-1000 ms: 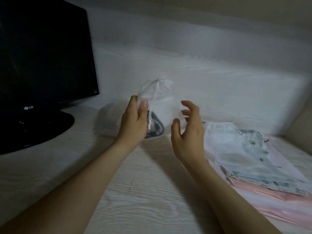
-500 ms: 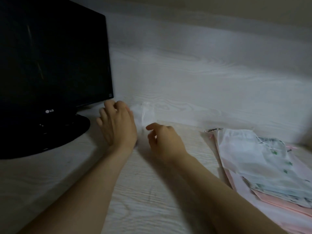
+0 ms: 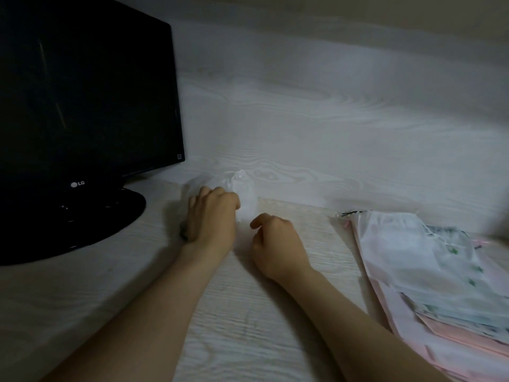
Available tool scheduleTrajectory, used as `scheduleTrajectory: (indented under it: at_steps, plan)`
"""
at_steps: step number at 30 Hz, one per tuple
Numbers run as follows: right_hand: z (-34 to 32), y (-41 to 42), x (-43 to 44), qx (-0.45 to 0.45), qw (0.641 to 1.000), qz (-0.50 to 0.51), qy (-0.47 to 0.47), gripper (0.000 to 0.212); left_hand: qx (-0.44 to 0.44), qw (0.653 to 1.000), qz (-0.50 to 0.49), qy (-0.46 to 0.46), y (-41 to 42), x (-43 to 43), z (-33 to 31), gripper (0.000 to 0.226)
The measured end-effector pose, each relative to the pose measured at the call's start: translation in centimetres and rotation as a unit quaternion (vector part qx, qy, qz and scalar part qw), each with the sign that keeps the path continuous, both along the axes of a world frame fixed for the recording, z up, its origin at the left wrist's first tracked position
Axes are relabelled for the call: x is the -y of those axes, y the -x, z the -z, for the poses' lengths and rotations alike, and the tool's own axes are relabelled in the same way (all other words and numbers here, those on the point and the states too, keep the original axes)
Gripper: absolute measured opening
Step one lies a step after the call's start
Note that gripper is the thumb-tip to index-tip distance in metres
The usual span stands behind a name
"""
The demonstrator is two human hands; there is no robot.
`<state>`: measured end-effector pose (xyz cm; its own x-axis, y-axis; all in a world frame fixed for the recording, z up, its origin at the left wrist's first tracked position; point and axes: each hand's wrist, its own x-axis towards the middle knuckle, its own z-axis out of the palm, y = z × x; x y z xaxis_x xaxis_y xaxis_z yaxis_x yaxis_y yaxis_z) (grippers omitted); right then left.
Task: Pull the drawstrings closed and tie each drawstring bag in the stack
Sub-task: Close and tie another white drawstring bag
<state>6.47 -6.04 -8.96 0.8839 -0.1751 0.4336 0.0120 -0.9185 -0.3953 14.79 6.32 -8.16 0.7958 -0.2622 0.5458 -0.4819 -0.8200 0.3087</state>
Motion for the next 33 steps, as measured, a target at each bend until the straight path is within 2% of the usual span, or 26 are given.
scheduleTrajectory:
  at_steps: [2, 5, 9, 12, 14, 16, 18, 20, 22, 26, 29, 33]
  plan:
    - [-1.0, 0.4, 0.5, 0.016, 0.999, 0.015, -0.03, 0.036, 0.045, 0.997, 0.053, 0.034, 0.7, 0.4, -0.3, 0.04]
    - [-3.4, 1.2, 2.2, 0.06, 0.996, 0.041, -0.053, 0.019, 0.026, 0.982, 0.156, 0.102, 1.7, 1.6, 0.0, 0.027]
    - [-5.5, 3.3, 4.8, 0.026, 0.998, 0.055, -0.033, 0.013, -0.053, 0.961, 0.26, 0.076, 4.2, 3.6, 0.4, 0.02]
    - [-5.3, 5.0, 6.9, -0.021, 0.995, 0.095, 0.011, 0.015, -0.119, 0.943, 0.311, 0.032, 5.4, 5.2, 0.9, 0.028]
    - [-4.8, 6.2, 8.3, -0.066, 0.986, 0.146, 0.049, 0.015, -0.13, 0.931, 0.34, -0.012, 6.0, 6.1, 1.2, 0.032]
    - [-4.4, 7.5, 9.5, -0.104, 0.968, 0.217, 0.072, 0.015, -0.109, 0.933, 0.342, -0.04, 6.2, 6.9, 1.6, 0.03]
    - [-3.9, 8.4, 10.4, -0.126, 0.953, 0.267, 0.063, 0.021, -0.104, 0.935, 0.337, -0.027, 6.2, 7.4, 2.0, 0.023]
    - [-3.5, 8.8, 10.9, -0.142, 0.944, 0.295, 0.039, 0.034, -0.115, 0.931, 0.346, -0.002, 6.3, 7.7, 2.3, 0.02]
    - [-3.2, 9.1, 11.0, -0.157, 0.942, 0.296, 0.021, 0.039, -0.124, 0.928, 0.351, 0.001, 6.3, 7.8, 2.4, 0.02]
    - [-3.2, 9.4, 11.2, -0.147, 0.942, 0.299, 0.045, 0.029, -0.122, 0.926, 0.356, -0.002, 6.0, 7.6, 2.6, 0.02]
    - [-3.5, 9.6, 11.2, -0.134, 0.941, 0.302, 0.068, 0.011, -0.119, 0.925, 0.36, 0.014, 5.8, 7.6, 2.8, 0.02]
    - [-3.6, 9.6, 11.5, -0.123, 0.939, 0.314, 0.059, 0.018, -0.118, 0.922, 0.369, 0.021, 5.9, 7.4, 2.9, 0.022]
